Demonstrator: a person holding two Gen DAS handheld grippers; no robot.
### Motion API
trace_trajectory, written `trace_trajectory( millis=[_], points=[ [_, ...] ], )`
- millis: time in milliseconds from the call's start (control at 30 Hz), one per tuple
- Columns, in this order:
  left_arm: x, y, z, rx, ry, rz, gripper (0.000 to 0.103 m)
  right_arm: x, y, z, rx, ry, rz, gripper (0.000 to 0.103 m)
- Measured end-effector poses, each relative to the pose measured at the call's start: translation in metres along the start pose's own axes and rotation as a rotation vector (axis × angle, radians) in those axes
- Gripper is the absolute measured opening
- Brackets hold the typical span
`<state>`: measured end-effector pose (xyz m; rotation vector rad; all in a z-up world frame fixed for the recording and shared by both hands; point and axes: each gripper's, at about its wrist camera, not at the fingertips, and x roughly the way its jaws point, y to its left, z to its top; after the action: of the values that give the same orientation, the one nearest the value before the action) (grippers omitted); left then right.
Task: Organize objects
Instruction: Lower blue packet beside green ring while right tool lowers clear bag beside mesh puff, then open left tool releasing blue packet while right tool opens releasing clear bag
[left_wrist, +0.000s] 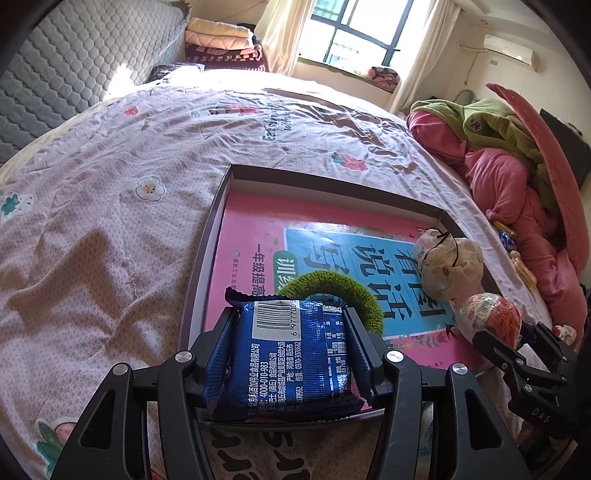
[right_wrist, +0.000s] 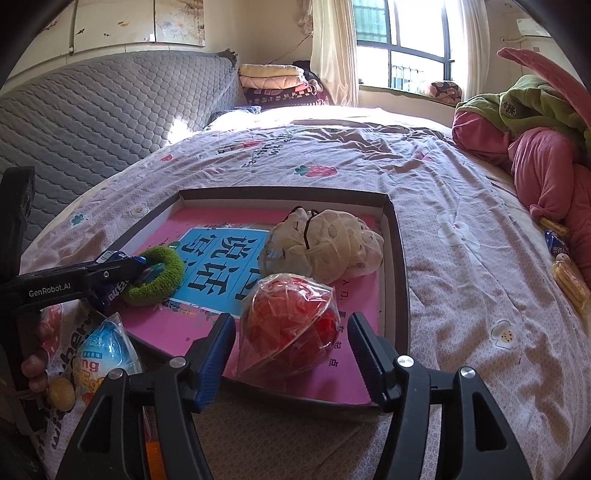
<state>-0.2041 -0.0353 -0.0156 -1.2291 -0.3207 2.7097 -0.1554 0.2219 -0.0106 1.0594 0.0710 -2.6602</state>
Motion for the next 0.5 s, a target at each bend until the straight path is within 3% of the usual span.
trace_trajectory(
  millis=[500],
  points=[
    [-0.0064,-0.0023,-0.0001,0.011,-0.003,0.003,0.058,-0.0018,0.0003,-0.0001,0.001,-0.008,0.004,0.065]
  ],
)
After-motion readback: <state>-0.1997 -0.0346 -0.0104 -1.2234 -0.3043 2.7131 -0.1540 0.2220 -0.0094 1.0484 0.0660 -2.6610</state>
